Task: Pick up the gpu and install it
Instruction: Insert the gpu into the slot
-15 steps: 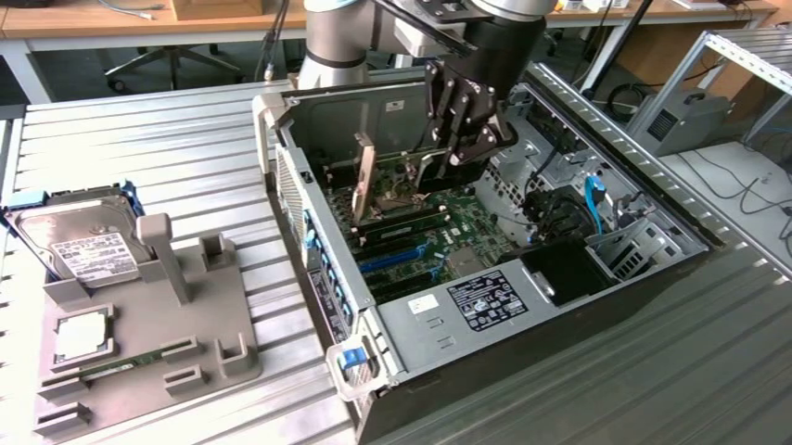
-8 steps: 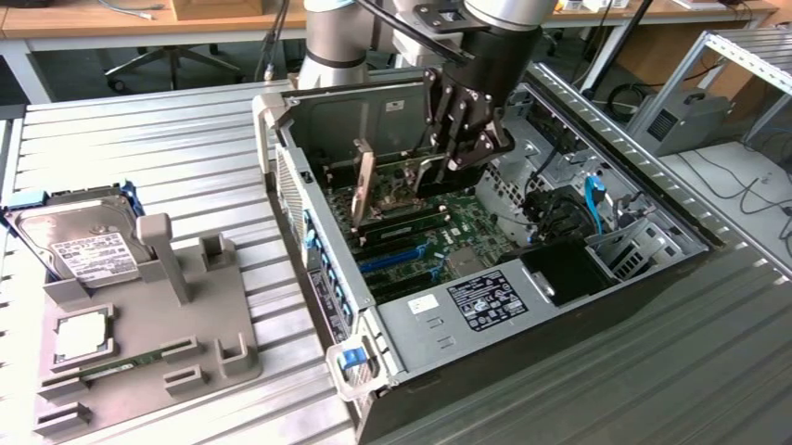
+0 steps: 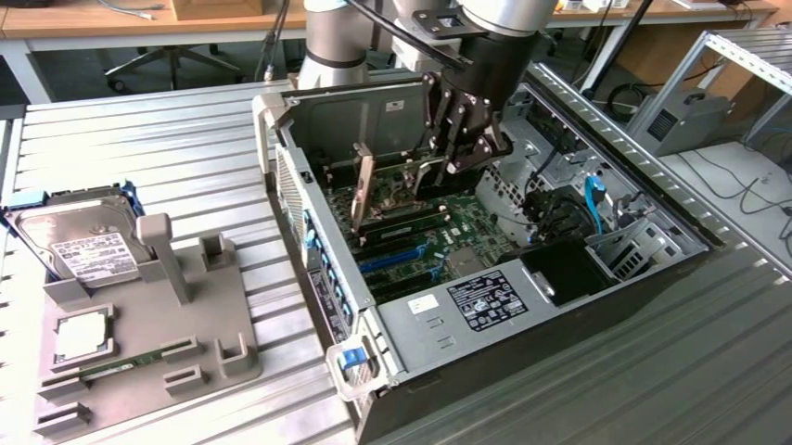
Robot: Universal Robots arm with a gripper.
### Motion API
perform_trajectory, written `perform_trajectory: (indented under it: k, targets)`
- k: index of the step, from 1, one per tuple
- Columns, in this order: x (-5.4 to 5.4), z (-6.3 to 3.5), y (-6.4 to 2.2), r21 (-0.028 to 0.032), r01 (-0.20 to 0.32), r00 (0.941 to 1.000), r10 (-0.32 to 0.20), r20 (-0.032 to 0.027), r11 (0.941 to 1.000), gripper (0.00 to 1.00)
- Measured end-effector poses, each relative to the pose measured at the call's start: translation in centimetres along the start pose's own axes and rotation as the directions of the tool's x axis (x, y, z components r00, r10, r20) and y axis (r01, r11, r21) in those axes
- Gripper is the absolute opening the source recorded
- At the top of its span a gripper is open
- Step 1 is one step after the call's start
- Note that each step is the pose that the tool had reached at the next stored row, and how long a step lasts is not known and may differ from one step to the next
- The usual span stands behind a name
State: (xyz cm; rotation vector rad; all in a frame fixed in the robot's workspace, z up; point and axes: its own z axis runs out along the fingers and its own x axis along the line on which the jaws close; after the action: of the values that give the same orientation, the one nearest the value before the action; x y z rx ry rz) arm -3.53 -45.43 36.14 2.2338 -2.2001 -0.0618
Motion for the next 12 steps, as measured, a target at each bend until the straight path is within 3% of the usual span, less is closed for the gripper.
perform_trajectory:
  k: [12]
  targets:
    - [0.01,0.3,-0.01,0.0,0.0,1.0,0.0,-0.0001,1.0,0.27]
